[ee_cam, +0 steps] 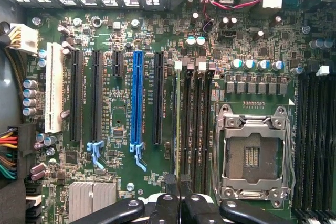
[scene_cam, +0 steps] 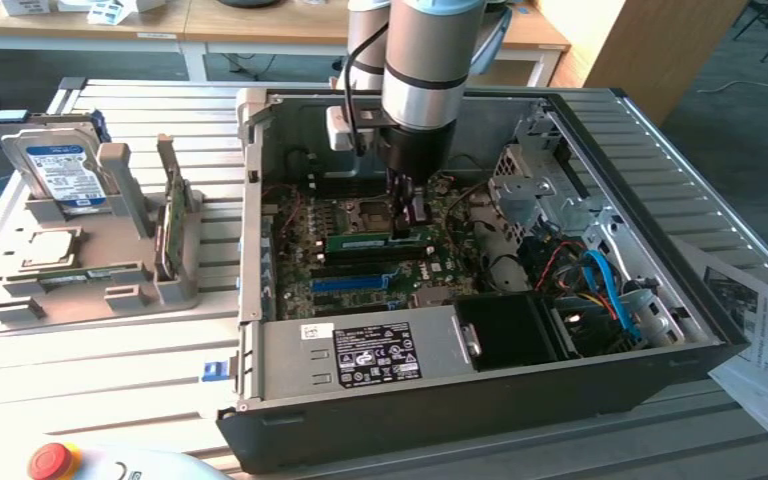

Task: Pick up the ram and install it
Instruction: 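Insert the ram into the slot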

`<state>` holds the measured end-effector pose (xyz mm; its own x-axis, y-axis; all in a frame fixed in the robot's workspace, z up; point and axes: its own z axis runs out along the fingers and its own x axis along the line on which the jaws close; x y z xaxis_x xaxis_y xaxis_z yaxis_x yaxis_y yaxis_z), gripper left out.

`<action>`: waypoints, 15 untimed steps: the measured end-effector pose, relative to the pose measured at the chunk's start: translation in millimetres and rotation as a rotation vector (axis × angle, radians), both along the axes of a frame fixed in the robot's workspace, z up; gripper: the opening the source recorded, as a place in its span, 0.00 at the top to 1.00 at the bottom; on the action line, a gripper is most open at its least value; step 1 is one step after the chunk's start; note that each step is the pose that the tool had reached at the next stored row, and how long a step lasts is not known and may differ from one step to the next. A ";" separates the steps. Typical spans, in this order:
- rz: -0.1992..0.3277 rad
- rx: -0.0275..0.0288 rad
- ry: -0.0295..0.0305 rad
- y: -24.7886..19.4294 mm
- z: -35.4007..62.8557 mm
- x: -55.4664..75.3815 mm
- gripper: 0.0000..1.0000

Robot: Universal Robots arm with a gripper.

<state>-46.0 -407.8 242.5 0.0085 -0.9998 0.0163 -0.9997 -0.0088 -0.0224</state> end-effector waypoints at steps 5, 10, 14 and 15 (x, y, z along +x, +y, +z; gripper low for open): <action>0.000 0.0000 0.0000 0.0 -0.9 0.0 0.89; 0.000 0.0000 0.0000 -0.1 -1.9 -0.1 0.89; 0.000 0.0000 0.0000 -0.3 -2.6 -0.2 0.89; 0.000 -0.0001 0.0000 -0.3 -2.8 -0.2 0.89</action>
